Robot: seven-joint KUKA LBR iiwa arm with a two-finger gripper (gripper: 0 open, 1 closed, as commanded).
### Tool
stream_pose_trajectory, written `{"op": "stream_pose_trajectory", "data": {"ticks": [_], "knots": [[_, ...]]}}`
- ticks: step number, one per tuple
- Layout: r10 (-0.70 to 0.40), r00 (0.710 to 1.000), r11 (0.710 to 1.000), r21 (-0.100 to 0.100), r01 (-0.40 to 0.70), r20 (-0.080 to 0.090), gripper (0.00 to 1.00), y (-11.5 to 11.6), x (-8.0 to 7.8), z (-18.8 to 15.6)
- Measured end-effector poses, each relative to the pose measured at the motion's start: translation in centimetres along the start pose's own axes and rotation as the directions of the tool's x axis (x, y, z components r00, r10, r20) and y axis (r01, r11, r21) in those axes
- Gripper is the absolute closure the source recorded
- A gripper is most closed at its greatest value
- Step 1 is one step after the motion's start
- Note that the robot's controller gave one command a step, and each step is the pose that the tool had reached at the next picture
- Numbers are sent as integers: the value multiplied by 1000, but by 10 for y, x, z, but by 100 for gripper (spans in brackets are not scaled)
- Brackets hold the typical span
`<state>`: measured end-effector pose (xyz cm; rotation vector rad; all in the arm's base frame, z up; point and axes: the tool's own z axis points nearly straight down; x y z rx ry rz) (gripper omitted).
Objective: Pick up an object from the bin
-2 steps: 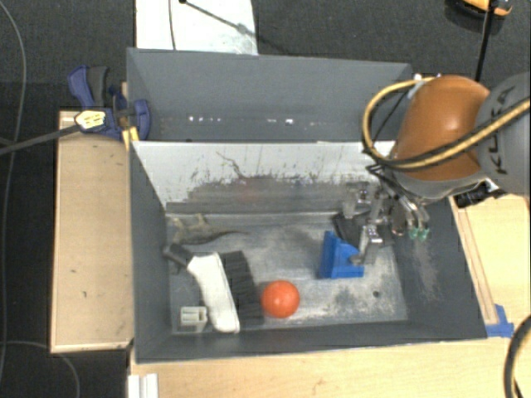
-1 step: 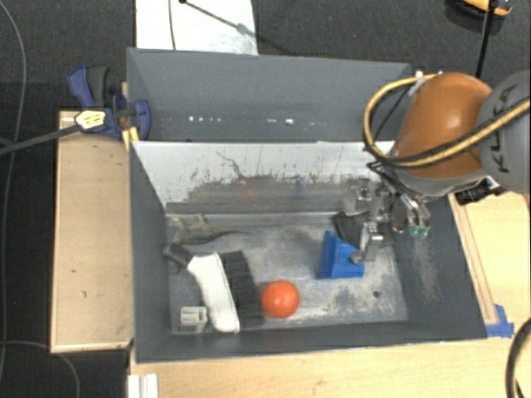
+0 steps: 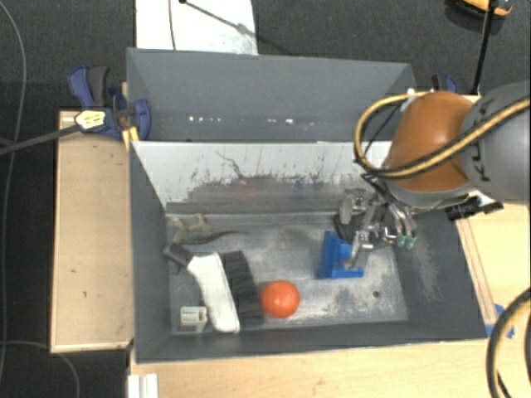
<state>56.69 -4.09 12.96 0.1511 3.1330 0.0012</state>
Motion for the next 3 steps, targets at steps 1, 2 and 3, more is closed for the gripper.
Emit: {"op": "stream_pose_trajectory", "data": {"ticks": [1, 2, 3], "knots": [[243, 970, 970, 1, -243, -8, 0, -17, -13, 14], [235, 972, 972, 0, -235, 1, 0, -19, -9, 19], [412, 911, 911, 2, -412, -6, 0, -12, 1, 44]]}}
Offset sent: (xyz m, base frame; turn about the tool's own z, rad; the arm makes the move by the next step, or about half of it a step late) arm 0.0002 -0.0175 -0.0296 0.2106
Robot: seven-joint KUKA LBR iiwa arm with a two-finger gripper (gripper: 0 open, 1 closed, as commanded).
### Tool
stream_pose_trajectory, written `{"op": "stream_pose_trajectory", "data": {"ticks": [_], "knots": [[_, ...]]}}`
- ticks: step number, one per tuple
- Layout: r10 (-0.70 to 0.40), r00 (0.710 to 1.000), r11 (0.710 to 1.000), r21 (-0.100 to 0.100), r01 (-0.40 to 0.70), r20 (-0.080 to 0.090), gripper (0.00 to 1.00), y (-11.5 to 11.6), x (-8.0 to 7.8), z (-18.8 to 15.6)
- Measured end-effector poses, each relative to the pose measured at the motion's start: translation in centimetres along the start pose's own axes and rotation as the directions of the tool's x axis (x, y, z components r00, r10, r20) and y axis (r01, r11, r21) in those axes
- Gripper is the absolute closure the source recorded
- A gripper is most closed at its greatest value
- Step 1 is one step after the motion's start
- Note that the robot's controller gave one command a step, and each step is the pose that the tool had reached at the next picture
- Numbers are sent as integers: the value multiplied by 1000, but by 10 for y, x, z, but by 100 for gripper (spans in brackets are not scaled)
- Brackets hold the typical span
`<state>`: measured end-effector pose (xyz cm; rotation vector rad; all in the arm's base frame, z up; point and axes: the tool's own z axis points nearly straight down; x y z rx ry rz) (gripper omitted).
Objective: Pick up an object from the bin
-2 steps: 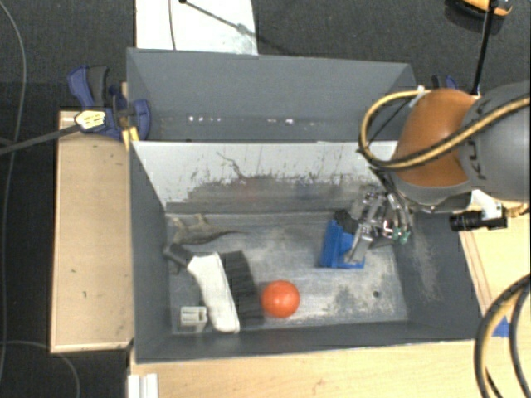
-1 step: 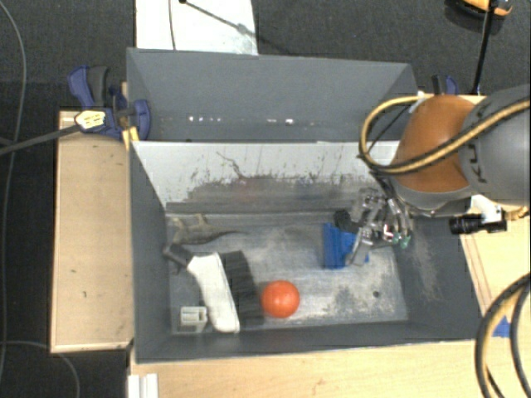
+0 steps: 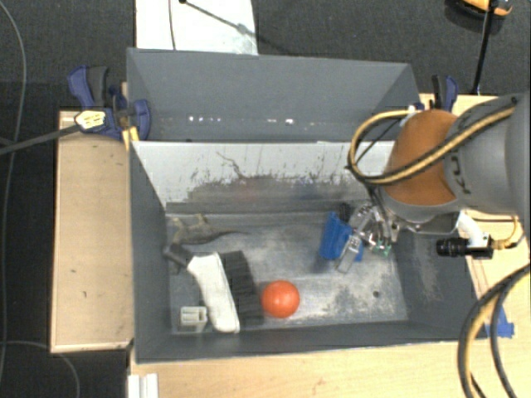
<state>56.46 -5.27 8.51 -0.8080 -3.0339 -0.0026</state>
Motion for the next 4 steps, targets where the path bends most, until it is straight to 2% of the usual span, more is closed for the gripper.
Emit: {"op": "stream_pose_trajectory", "data": {"ticks": [1, 4], "knots": [[-102, 995, 995, -1, 102, 10, 100, 9, 2, 13], [-104, 995, 995, -1, 104, 8, 100, 9, 4, -1]]}}
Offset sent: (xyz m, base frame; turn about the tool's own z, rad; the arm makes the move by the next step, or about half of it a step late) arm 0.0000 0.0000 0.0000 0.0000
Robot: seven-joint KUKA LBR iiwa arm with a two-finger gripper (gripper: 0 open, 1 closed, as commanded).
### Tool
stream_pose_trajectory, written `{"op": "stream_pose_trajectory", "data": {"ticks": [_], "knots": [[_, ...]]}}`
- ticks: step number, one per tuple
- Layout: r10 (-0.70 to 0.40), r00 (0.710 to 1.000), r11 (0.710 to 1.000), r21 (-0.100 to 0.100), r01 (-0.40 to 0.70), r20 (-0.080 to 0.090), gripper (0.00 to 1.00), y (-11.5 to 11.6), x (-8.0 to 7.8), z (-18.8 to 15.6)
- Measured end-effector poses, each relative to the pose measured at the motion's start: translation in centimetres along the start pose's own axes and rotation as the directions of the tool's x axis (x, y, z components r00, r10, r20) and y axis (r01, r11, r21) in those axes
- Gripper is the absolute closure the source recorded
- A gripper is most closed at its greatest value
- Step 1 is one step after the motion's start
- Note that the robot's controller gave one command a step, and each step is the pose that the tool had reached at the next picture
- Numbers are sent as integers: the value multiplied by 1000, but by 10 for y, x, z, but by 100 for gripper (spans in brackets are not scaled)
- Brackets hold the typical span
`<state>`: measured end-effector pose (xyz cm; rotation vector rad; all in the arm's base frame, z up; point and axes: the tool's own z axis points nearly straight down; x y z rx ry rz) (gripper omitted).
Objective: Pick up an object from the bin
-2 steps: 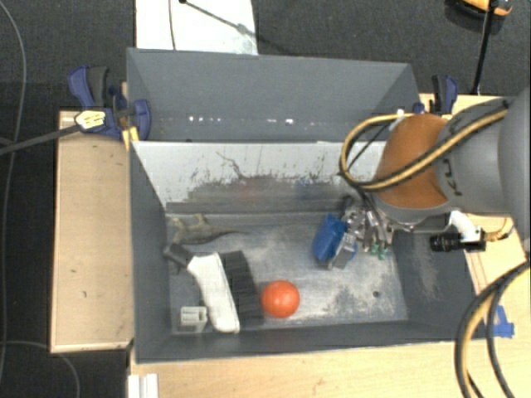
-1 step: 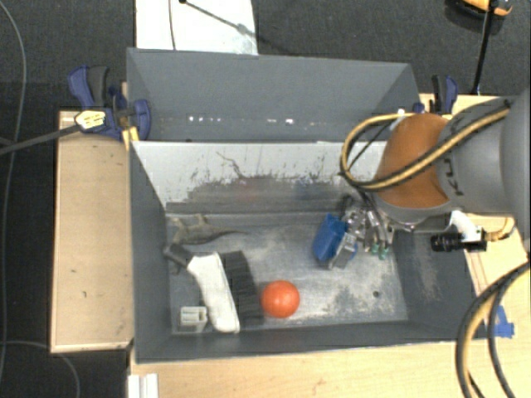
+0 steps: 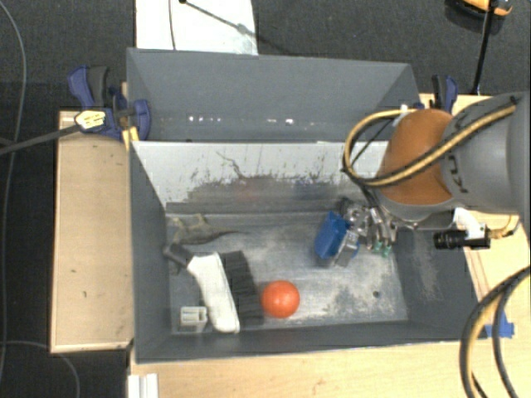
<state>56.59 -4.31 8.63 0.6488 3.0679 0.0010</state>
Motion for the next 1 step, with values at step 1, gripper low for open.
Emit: {"op": "stream_pose_trajectory", "data": {"ticks": [1], "knots": [[0, 1000, 1000, -2, 0, 5, 100, 1, -1, -10]]}}
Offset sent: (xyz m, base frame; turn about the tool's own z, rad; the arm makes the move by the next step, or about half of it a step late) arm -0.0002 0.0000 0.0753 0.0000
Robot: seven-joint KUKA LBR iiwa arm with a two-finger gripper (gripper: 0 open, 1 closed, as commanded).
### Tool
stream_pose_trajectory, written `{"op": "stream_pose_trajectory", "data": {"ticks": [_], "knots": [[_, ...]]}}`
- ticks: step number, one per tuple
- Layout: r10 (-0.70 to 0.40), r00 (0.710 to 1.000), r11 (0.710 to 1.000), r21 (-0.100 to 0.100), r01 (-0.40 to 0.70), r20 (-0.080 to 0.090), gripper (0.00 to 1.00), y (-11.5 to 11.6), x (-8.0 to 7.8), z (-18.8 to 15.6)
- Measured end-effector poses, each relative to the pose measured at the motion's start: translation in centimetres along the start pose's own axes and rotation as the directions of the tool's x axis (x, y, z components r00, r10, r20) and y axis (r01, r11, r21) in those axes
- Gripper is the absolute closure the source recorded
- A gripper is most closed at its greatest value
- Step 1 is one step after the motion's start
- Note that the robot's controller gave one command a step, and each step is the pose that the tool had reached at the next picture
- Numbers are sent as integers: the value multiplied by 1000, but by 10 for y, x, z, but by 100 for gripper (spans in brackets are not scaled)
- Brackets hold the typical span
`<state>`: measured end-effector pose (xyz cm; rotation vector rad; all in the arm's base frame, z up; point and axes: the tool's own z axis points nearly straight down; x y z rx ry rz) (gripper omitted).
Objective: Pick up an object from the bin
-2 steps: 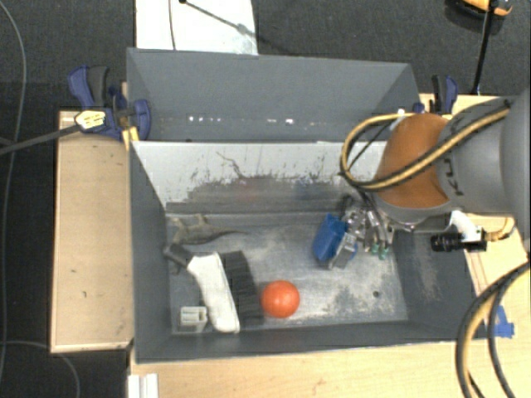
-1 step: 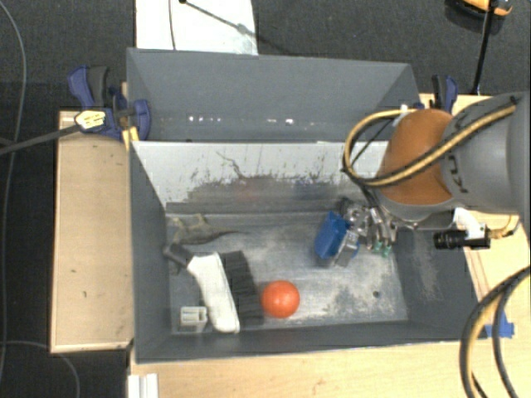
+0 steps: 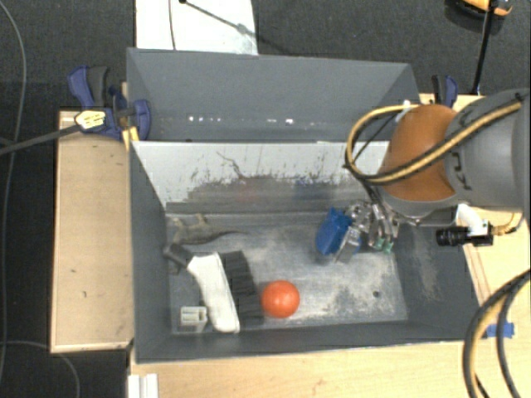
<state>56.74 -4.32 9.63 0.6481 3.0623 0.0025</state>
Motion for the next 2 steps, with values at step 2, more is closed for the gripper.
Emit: {"op": "stream_pose_trajectory", "data": {"ticks": [2], "knots": [[-1, 1000, 1000, 3, 1, -8, 100, -1, 2, -36]]}}
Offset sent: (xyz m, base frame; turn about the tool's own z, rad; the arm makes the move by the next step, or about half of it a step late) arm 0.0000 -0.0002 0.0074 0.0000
